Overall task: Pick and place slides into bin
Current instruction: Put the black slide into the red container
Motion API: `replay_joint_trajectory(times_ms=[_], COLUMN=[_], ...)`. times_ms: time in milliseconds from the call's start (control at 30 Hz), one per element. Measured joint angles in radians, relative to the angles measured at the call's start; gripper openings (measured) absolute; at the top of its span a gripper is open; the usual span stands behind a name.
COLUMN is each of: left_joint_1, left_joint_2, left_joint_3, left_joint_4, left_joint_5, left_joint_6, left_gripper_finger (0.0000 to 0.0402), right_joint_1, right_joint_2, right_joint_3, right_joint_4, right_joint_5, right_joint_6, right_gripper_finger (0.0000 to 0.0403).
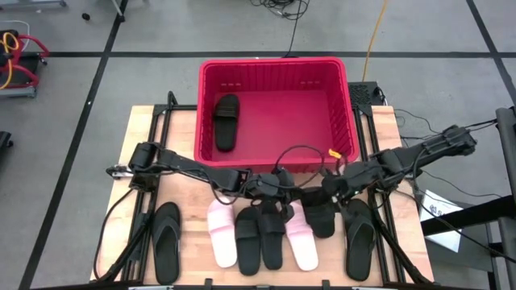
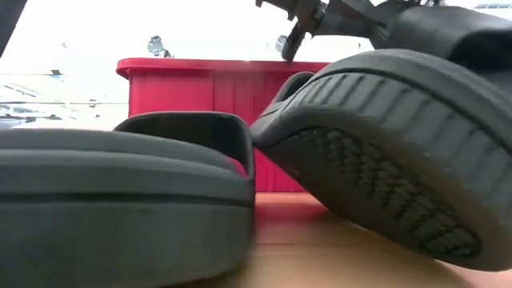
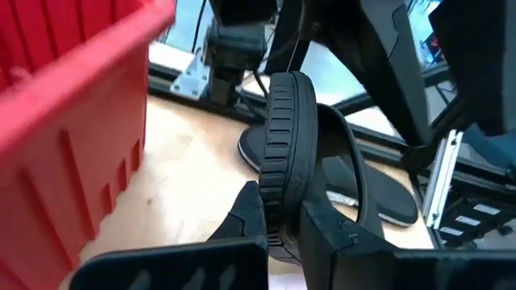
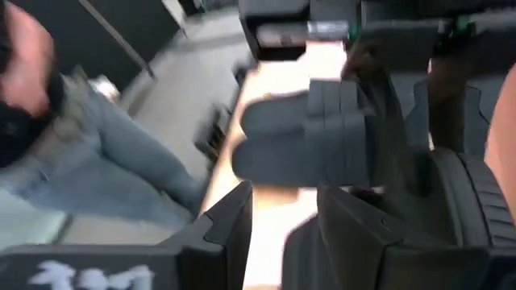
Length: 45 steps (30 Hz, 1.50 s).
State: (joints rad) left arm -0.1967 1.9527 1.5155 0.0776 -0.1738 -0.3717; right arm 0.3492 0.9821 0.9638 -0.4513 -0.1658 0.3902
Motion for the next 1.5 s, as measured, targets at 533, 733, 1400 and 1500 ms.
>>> replay_joint_trajectory(times_ms=[533,733,1400,1500], left_joint_1=[-0.001,0.006,0.096,0.096], left_joint_2=[-0.287,-0.43,-0.612,-0.613], left_joint_3=[0.0,0.0,0.0,0.0], left_joint_4=[-0.297,-0.404,-0.448,-0.452], left_joint_5=[-0.028,-0.122,-0.159,-0.123], left_joint_6=[0.031,0.1,0.377,0.381], left_gripper_finger=[0.0015,0.0015,0.0015,0.0015], right_joint_1=[0.034,0.033,-0.081,-0.11], right_joint_2=[-0.186,-0.185,-0.013,0.016], right_joint_3=[-0.002,-0.002,-0.002,-0.003], right_joint_4=[0.156,0.157,0.313,0.363], right_joint_5=[0.009,0.01,0.458,0.485], right_joint_6=[-0.147,-0.146,-0.281,-0.313], right_gripper_finger=[0.0105,0.0104,0.0201,0.0221])
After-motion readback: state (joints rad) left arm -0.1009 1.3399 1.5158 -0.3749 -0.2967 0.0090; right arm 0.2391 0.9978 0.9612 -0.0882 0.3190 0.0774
